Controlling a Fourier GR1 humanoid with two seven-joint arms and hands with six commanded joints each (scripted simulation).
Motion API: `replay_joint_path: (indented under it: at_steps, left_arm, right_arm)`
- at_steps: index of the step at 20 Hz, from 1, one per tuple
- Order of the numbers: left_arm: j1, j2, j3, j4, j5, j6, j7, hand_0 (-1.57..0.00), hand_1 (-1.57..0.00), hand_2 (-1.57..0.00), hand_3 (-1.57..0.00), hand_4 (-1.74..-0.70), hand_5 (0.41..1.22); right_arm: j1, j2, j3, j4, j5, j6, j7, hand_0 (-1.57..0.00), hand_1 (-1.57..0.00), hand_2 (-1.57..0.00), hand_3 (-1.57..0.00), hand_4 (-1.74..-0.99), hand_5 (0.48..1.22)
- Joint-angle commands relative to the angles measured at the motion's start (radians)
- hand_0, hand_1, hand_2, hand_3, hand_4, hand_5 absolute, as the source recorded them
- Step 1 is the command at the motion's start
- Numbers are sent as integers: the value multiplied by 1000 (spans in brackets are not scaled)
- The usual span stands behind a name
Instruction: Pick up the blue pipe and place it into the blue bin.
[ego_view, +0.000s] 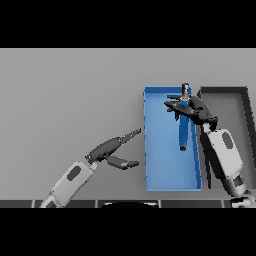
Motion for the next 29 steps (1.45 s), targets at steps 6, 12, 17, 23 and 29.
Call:
replay_joint_path:
  at_steps: [6,12,17,23,29]
  left_arm:
    - [11,22,-1,-14,2,-12,-9,1,1,1,1,-886,454]
    - [2,5,1,-1,6,-9,4,1,1,1,1,-896,451]
    - [2,6,5,0,8,-8,-2,1,1,1,1,-909,457]
    - [1,4,5,0,13,-10,-1,1,1,1,1,-920,465]
    - [1,-3,6,20,12,-11,-2,1,1,1,1,-920,468]
  right_arm:
    - [-98,-181,376,123,-346,-169,0,-668,-597,-570,-459,-1338,1157]
    - [-171,-240,541,123,-266,-113,0,-174,-156,-149,-120,-1149,887]
    - [-177,-231,584,178,-178,-96,-53,-56,-50,-48,-39,-1124,738]
    - [-171,-237,574,176,-183,-104,-69,-14,-12,-12,-9,-1127,680]
    - [-181,-229,570,185,-189,-82,-81,-9,-8,-7,-6,-1129,677]
